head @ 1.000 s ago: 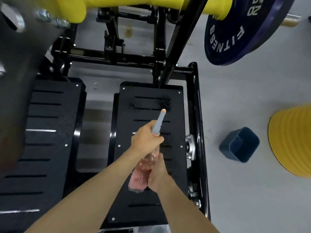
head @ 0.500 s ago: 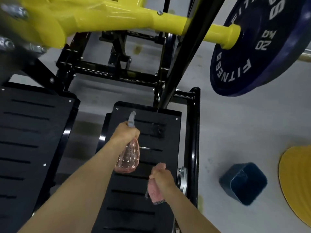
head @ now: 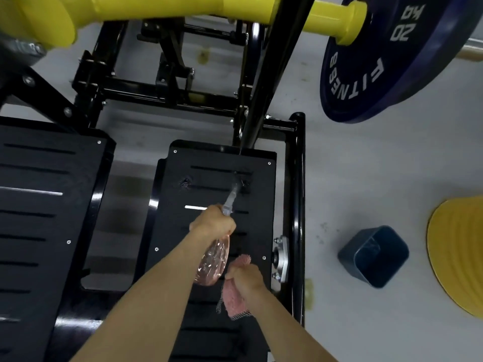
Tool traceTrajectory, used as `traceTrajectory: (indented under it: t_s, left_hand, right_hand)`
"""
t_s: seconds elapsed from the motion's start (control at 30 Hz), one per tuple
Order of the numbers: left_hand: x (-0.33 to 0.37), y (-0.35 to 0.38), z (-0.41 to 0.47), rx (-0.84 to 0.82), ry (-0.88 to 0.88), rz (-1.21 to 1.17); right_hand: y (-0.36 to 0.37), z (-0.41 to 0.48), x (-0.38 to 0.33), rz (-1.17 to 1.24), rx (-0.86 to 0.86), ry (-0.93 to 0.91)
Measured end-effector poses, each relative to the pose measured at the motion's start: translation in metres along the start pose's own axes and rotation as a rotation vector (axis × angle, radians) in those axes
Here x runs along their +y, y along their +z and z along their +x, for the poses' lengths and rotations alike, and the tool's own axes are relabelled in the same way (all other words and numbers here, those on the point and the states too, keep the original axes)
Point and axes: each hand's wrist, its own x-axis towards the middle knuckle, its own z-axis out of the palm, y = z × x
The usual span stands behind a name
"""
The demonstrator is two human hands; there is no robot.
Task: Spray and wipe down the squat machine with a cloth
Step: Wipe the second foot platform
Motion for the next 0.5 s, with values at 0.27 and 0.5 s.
traceTrajectory:
  t_s: [0.27,0.5]
  left_hand:
    - [-0.044,0.062,-0.058,-0.173,0.178,0.418]
    - [-0.078,0.022,-0.062,0.004,-0.057,0.135]
  right_hand:
    - [0.017,-0.024,0.068,0.09,0.05,0.012]
    - [0.043,-0.04,0.092,0.124,0.085,0.101]
